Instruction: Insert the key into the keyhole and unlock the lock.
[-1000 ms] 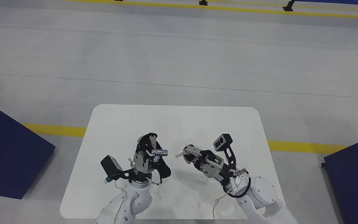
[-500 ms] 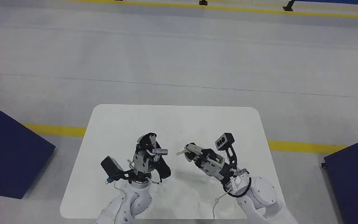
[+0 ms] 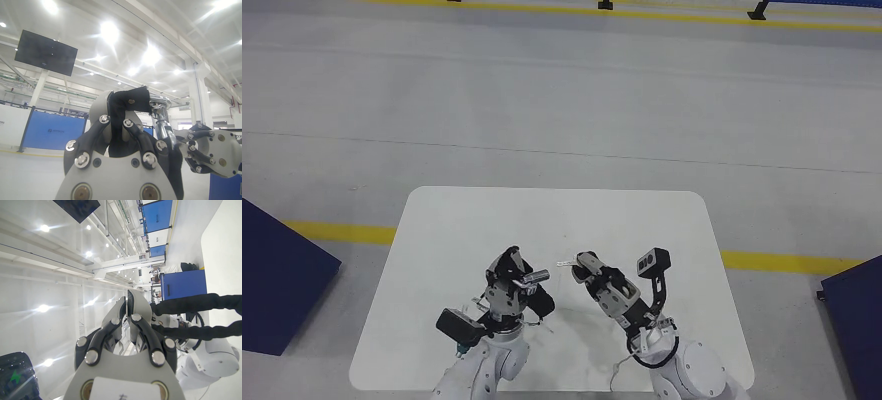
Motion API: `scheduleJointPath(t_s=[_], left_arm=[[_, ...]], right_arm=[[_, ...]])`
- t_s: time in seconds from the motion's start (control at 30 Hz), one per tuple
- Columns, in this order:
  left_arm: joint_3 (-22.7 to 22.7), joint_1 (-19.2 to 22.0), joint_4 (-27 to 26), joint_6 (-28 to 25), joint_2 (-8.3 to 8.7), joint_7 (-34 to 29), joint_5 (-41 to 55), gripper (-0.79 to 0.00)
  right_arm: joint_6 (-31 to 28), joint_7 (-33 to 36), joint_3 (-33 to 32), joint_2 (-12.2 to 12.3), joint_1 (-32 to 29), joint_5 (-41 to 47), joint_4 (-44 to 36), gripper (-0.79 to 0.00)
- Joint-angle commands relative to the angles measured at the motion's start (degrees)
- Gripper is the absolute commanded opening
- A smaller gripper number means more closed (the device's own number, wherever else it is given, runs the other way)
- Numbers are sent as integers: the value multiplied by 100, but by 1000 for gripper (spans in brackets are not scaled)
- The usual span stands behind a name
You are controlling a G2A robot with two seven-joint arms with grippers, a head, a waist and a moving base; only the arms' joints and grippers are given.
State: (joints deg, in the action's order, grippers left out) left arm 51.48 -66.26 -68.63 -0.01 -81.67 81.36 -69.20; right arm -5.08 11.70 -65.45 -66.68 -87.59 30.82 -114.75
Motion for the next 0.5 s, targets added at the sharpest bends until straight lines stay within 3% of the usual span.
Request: scheduleJointPath(t_s=[0.0,0.37,0.47], left_arm=[[-18,23,80,-15,-55,78,190,-785],[-18,58,140,28,-106,107,336,-785],[85,-64,-50,-237,-125,202,706,-785]], right_arm=[[-2,-1,8,-8,-16,-41,-13,-785],[-97,-7,-10,-16,-10,-109,-23,-785],[-89,-23,-15,-17,-13,-111,-16,-785]])
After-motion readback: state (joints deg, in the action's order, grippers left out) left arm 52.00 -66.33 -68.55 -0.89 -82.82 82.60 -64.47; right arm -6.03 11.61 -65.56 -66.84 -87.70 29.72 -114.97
